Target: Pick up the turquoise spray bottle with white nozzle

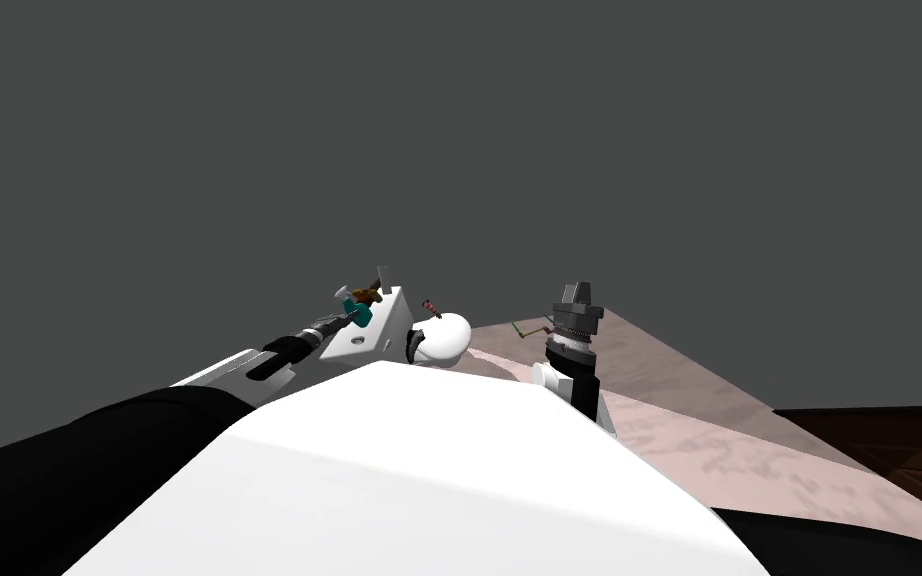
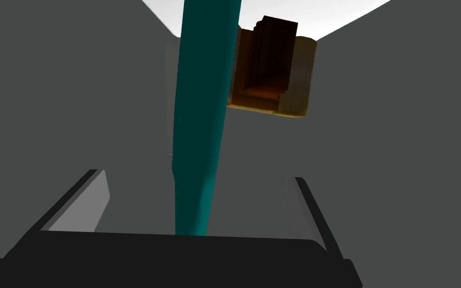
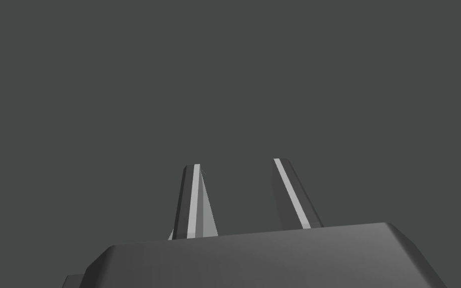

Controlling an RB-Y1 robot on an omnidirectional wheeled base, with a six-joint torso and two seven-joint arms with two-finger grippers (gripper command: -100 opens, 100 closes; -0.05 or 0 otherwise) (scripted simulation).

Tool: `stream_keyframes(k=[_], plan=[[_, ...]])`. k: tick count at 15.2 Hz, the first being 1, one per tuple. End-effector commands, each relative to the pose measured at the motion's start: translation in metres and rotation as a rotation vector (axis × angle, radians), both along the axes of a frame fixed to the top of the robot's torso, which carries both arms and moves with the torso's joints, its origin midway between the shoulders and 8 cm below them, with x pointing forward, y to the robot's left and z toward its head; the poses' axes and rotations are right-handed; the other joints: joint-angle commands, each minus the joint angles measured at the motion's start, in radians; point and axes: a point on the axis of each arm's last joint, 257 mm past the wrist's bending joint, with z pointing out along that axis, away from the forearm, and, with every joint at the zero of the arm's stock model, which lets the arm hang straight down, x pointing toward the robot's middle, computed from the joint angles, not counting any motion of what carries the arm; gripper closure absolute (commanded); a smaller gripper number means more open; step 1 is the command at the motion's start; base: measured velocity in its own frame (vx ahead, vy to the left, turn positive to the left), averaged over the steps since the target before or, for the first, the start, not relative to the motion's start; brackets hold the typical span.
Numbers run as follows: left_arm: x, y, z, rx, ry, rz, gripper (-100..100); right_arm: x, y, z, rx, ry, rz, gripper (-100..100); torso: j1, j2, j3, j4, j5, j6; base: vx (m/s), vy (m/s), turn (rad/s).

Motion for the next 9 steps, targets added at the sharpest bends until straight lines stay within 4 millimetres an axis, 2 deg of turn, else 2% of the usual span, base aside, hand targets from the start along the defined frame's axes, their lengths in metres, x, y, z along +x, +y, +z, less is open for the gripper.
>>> stream_keyframes(k=[1, 2, 3, 4, 5, 7, 8, 9], plan=[[-0.002, 0.015, 0.0, 0.044, 0.029, 0.014, -100, 0.0, 0.0, 0.0, 0.0, 0.0, 0.0, 0, 0.0, 0.0, 0.0, 0.0, 0.0, 0.0, 0.048, -0.056, -0.058], [0.0, 0.007, 0.001, 0.02, 0.013, 0.006, -100, 0.0, 0.0, 0.0, 0.0, 0.0, 0.0, 0, 0.0, 0.001, 0.0, 0.0, 0.0, 0.0, 0.027, -0.034, -0.021], [0.01, 0.008, -0.009, 0.012, 0.026, 0.012, -100, 0.0, 0.0, 0.0, 0.0, 0.0, 0.0, 0, 0.001, 0.002, 0.001, 0.0, 0.0, 0.0, -0.024, -0.012, 0.003], [0.015, 0.006, -0.005, 0.012, 0.015, 0.008, -100, 0.0, 0.0, 0.0, 0.0, 0.0, 0.0, 0, 0.002, 0.004, 0.002, 0.001, 0.001, 0.0, -0.058, 0.006, -0.005], [0.015, 0.011, -0.019, 0.005, 0.044, 0.022, -100, 0.0, 0.0, 0.0, 0.0, 0.0, 0.0, 0, 0.004, 0.007, 0.004, 0.001, 0.001, 0.0, -0.105, 0.018, -0.014], [0.03, 0.004, -0.01, 0.001, 0.015, 0.007, -100, 0.0, 0.0, 0.0, 0.0, 0.0, 0.0, 0, 0.006, 0.011, 0.007, 0.002, 0.002, 0.0, -0.097, 0.024, -0.007], [0.029, 0.008, -0.025, -0.005, 0.049, 0.021, -100, 0.0, 0.0, 0.0, 0.0, 0.0, 0.0, 0, 0.006, 0.011, 0.007, 0.003, 0.002, 0.0, -0.078, 0.022, -0.003], [0.038, 0.004, -0.019, -0.006, 0.03, 0.012, -100, 0.0, 0.0, 0.0, 0.0, 0.0, 0.0, 0, 0.006, 0.011, 0.006, 0.003, 0.002, 0.0, -0.076, 0.016, -0.004]])
